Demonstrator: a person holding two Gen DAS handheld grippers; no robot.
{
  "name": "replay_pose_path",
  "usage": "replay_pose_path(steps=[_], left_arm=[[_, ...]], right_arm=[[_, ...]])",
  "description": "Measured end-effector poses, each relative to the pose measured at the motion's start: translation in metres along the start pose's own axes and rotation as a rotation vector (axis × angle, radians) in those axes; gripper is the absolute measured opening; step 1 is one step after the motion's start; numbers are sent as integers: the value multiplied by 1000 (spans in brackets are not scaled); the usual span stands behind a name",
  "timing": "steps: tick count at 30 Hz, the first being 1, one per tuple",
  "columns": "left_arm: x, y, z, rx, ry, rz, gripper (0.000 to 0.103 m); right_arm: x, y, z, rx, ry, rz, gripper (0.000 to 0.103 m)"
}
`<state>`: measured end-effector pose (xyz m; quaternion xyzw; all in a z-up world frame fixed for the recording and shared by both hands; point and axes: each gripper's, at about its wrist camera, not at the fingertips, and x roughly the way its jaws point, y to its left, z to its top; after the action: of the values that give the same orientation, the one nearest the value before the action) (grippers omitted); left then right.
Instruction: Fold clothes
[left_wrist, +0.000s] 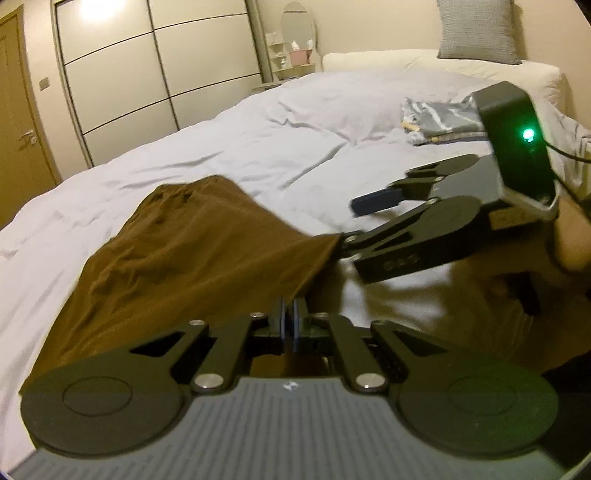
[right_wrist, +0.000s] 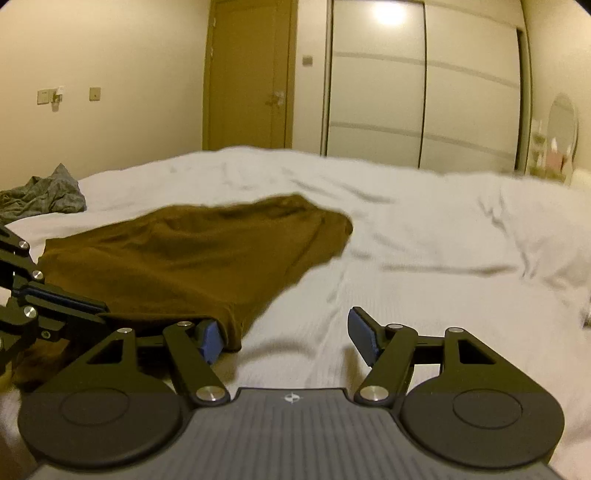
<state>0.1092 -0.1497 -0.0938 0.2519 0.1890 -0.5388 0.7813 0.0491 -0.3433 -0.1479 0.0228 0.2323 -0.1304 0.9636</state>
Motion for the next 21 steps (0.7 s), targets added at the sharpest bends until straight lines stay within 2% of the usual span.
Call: replay_pose_path(steps=[2,8,12,14,15,19,21], left_arm=[[-4,5,-4,-17,-1,9,5],[-31,19,-15,-24,-24,49,8],[-45,37,-30,-78,31,138,13],[-51,45,-36,-87,53,210,23],[-53,48,-40,-91,64,247,24],[-63,67,-50,-124,76,355,26],[-65,82,-49,-142,72,379,28]], right_arm=[[-3,0,-4,10,22,12,67],[-17,-4,-12,-25,13,26,71],[-30,-7,-17,-58,10,23,71],[-39,-8,-20,-68,0,25,71],[-43,-8,-21,-73,-6,27,71],[-67,1,-24,-105,-101,123,71],[-78,10,-25,-132,-133,177,71]])
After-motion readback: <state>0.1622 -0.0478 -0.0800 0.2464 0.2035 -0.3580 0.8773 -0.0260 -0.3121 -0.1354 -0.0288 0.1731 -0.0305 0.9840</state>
